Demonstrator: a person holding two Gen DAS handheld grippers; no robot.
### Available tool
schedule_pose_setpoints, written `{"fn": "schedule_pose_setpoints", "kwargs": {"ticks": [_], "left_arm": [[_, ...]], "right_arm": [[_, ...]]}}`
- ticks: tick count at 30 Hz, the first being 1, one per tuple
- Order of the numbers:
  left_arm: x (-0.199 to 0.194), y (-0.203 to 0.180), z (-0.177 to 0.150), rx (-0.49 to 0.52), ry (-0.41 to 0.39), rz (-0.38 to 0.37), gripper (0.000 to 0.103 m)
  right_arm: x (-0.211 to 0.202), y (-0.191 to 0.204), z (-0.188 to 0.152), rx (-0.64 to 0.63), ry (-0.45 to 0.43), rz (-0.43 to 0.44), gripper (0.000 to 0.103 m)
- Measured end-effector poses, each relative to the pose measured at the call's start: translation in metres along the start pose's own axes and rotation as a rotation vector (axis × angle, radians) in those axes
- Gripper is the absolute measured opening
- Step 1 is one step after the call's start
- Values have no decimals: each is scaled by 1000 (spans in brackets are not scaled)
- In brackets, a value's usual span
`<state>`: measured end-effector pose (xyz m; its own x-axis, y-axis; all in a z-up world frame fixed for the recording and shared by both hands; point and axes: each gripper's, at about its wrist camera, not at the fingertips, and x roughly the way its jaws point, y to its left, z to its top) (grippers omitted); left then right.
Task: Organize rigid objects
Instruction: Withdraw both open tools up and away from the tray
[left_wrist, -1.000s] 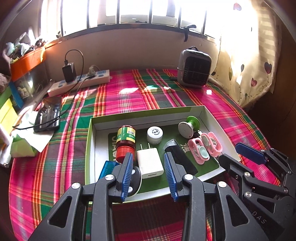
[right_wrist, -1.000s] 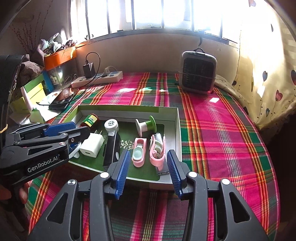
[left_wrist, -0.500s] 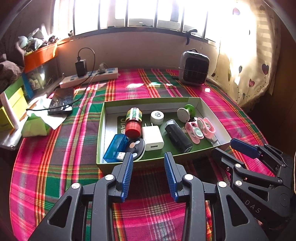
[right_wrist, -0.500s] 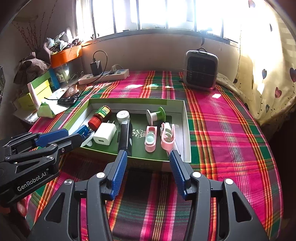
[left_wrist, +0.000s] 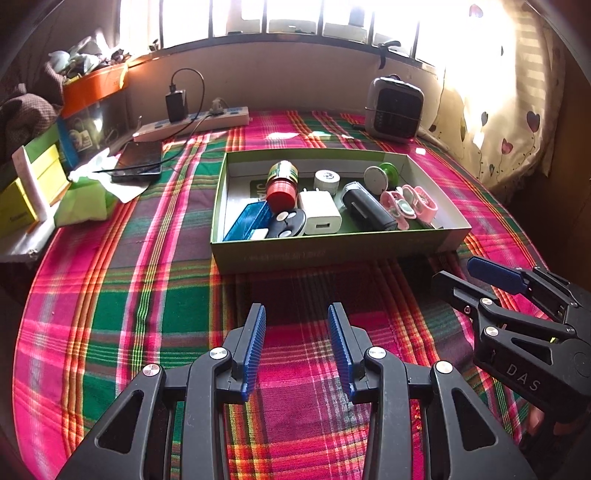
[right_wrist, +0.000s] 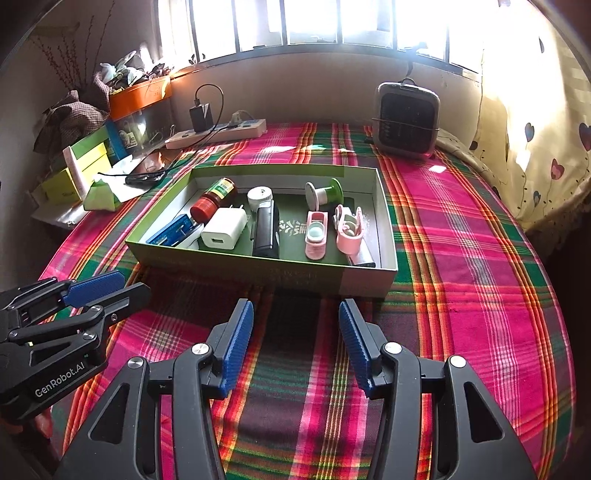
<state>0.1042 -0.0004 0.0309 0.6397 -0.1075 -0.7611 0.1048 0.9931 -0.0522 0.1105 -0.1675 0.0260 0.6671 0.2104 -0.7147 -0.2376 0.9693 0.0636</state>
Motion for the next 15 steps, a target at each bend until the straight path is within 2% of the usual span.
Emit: {"fn": "schedule_pose_setpoints", "kwargs": {"ticks": [6,15], "left_arm": [[4,-3,-14,3,35,8,34],[5,-5,-22,-14,38,17,34]], "right_arm": [[1,5,-9,-13,33,-8,50],[2,7,-21,-17,59,-3,50]]}}
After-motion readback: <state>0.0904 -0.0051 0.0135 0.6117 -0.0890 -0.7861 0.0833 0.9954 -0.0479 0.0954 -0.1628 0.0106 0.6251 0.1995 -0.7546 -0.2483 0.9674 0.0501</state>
